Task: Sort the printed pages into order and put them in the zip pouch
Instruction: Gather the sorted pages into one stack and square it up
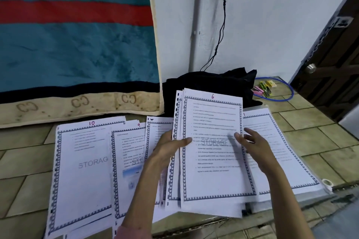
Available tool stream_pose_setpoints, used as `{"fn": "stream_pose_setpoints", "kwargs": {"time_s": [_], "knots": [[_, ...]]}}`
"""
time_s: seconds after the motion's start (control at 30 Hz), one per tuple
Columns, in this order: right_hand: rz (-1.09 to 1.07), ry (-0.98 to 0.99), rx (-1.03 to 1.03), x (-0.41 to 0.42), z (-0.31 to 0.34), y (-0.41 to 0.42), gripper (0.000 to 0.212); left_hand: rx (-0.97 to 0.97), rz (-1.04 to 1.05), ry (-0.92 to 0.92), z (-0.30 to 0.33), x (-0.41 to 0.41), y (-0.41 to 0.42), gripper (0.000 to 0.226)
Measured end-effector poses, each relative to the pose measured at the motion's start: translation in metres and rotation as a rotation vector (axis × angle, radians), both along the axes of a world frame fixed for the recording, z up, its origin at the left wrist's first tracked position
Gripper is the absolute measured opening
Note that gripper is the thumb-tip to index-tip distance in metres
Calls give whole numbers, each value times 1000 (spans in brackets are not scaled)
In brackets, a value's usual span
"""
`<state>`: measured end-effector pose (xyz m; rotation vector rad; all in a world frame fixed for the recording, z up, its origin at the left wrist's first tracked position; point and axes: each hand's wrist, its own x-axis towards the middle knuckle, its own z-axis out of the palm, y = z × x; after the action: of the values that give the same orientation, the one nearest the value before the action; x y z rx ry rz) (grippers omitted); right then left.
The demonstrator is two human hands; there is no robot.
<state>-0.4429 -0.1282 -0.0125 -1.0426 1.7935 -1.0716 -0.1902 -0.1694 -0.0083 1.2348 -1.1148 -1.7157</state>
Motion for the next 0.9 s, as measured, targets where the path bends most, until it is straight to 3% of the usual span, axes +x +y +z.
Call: {"fn": "stream_pose_setpoints", "kwargs": {"time_s": [0.07,0.13,0.33,0.43,0.53,0.57,0.67,0.8,0.9], "knots": [[55,-34,3,0,2,-2,63,-18,-45,48,8,4,-2,36],[70,-72,-38,1,6,-3,42,-21,-71,83,13,8,-2,31],[158,-356,6,2,5,-1,8,-11,-25,119,13,12,-2,26],[120,-417,11,0,2,0,17,17,27,113,10,11,-2,28],[128,-419,0,-8,-1,2,58,92,82,160,6,9,-2,25],[126,-423,4,-9,0,3,61,107,90,179,5,8,-1,23],[104,-472,6,-14,-2,4,42,114,115,191,0,5,-2,12],[44,-470,16,-23,-6,3,87,118,167,200,1,6,-2,10],[6,-485,-4,-34,-12,5,98,154,195,248,0,13,-5,23]]}}
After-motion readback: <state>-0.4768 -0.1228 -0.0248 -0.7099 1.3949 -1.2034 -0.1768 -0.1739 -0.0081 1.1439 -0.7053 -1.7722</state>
